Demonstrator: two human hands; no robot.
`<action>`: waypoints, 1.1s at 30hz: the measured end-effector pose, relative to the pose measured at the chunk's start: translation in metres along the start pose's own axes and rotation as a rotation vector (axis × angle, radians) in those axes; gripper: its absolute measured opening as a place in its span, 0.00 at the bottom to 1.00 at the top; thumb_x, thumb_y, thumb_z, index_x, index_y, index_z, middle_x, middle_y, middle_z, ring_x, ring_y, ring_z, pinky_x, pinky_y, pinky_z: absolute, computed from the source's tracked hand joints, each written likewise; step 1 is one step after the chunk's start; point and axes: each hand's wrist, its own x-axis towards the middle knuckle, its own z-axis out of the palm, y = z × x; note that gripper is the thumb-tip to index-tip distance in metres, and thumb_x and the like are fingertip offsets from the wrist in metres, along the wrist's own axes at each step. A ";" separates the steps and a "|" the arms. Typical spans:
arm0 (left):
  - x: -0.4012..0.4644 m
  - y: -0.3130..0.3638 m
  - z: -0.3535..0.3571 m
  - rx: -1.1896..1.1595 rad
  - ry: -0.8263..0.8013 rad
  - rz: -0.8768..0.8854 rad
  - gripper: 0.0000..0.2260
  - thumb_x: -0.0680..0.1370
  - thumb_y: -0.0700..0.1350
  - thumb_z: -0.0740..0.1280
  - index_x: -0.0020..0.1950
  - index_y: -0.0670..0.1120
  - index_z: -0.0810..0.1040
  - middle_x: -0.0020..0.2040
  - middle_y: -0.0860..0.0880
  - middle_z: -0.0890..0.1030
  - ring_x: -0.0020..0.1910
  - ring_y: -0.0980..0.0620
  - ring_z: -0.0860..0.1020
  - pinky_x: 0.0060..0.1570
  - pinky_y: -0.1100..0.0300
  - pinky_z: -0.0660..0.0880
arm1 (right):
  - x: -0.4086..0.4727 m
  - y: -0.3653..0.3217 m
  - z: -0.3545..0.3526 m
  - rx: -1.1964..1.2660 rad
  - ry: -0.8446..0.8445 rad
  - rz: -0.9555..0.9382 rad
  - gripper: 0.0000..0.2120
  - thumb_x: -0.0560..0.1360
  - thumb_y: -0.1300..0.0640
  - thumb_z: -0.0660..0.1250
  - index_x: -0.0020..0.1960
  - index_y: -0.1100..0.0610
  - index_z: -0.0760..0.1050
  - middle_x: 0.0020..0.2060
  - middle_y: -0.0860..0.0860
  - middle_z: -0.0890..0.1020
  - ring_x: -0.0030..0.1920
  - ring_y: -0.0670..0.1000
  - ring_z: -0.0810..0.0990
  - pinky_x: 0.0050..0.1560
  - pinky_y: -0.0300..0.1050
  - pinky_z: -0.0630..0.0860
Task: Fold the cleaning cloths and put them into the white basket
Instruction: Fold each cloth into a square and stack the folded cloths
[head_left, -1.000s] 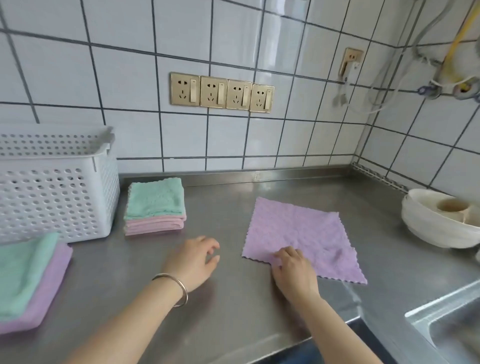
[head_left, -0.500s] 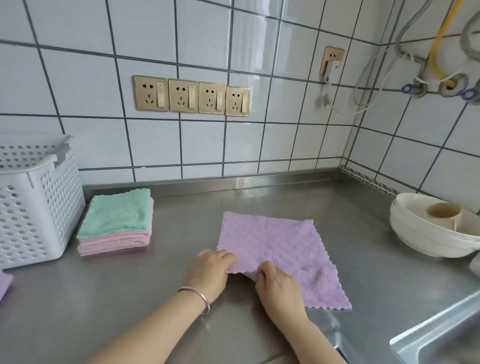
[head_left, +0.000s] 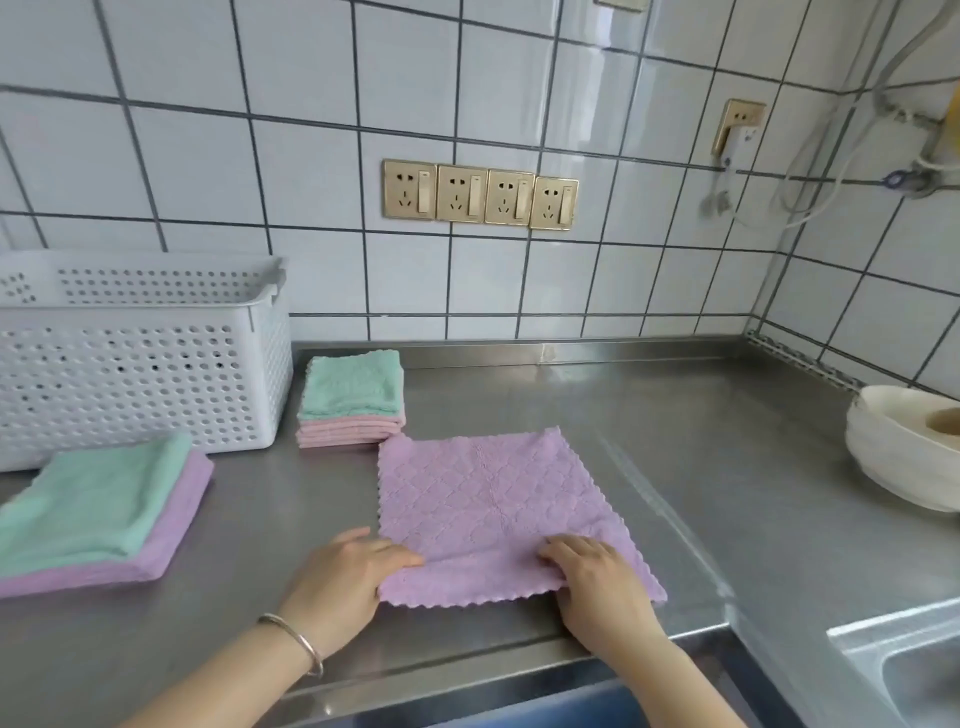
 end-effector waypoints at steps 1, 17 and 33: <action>-0.018 -0.004 -0.007 -0.063 -0.016 -0.044 0.27 0.50 0.35 0.68 0.42 0.60 0.80 0.34 0.63 0.81 0.30 0.62 0.78 0.33 0.75 0.70 | -0.003 -0.009 -0.002 0.020 -0.017 -0.013 0.23 0.51 0.64 0.63 0.42 0.45 0.80 0.39 0.38 0.83 0.37 0.43 0.82 0.35 0.30 0.74; -0.138 -0.040 -0.074 -0.453 -0.259 -0.449 0.18 0.74 0.36 0.62 0.46 0.60 0.82 0.45 0.55 0.85 0.44 0.59 0.81 0.47 0.67 0.75 | -0.038 -0.036 -0.050 0.221 -0.348 0.204 0.21 0.69 0.49 0.70 0.24 0.53 0.64 0.20 0.47 0.69 0.27 0.45 0.61 0.28 0.37 0.62; -0.083 -0.064 -0.055 -0.504 -0.004 -0.888 0.12 0.78 0.46 0.63 0.35 0.43 0.72 0.33 0.47 0.75 0.36 0.47 0.73 0.35 0.57 0.63 | 0.036 -0.069 -0.029 0.566 -0.188 0.591 0.12 0.76 0.58 0.64 0.35 0.60 0.69 0.29 0.51 0.71 0.31 0.50 0.68 0.32 0.43 0.61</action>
